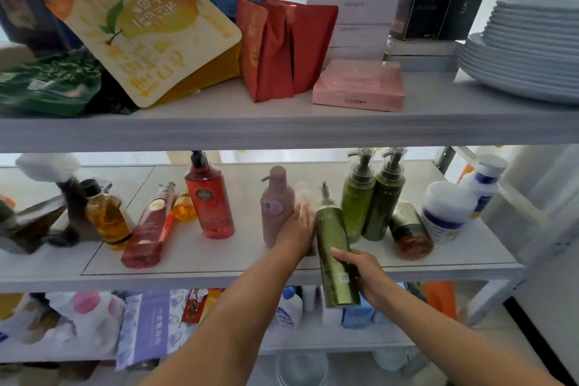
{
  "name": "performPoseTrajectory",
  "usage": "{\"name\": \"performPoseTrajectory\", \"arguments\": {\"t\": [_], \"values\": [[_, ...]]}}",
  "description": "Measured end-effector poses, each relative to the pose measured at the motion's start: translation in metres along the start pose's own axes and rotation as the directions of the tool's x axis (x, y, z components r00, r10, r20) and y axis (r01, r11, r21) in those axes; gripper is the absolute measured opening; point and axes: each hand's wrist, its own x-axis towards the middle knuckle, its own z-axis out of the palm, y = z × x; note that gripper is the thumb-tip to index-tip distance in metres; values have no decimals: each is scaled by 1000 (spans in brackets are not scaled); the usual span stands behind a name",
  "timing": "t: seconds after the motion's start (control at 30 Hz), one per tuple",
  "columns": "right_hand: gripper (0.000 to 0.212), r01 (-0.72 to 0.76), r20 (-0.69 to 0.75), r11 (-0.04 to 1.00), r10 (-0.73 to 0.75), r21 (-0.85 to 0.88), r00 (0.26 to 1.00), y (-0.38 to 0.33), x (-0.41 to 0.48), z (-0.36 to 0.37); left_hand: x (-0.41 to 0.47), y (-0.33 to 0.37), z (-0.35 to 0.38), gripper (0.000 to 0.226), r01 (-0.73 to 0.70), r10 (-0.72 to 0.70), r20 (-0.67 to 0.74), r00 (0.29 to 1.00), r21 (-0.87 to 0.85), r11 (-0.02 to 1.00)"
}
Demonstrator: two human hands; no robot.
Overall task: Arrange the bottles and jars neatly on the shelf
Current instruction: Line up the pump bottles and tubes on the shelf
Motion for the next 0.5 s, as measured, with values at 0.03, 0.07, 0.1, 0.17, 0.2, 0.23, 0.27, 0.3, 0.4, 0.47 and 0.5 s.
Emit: {"name": "performPoseTrajectory", "arguments": {"t": [0.03,0.07,0.1,0.17,0.2,0.23,0.27,0.3,0.4,0.47,0.5], "values": [[46,-4,-11,1000,4,1,1000,0,1,2,0,-2,-1,77,8,-9,18,1000,32,999],[45,-9,-22,1000,9,5,1000,0,2,4,1,-4,-2,80,14,-16,27,1000,63,998],[44,-13,-31,1000,14,9,999,0,3,5,1,-5,-3,83,19,-21,35,999,81,997],[41,-19,-40,1000,20,12,999,0,3,8,4,-6,-3,85,37,-41,45,998,72,997],[40,-22,-40,1000,22,10,999,0,4,9,6,-7,-2,84,36,-39,48,998,67,997],[38,-23,-43,1000,24,12,999,-1,4,10,7,-8,0,80,29,-31,53,998,52,998],[36,-24,-46,1000,24,15,999,-1,4,11,10,-10,3,78,20,-22,59,998,28,999],[35,-23,-50,1000,24,18,998,-1,4,12,12,-11,6,78,13,-13,64,998,1,1000],[39,-27,-66,1000,28,14,997,-2,9,14,14,-15,11,80,-5,7,64,998,-27,1000],[47,-37,-93,999,38,6,995,-3,15,17,14,-17,13,84,4,-2,36,999,-35,999],[50,-45,-106,999,46,12,993,-5,18,20,14,-17,14,86,6,-6,15,1000,-15,1000]]}}
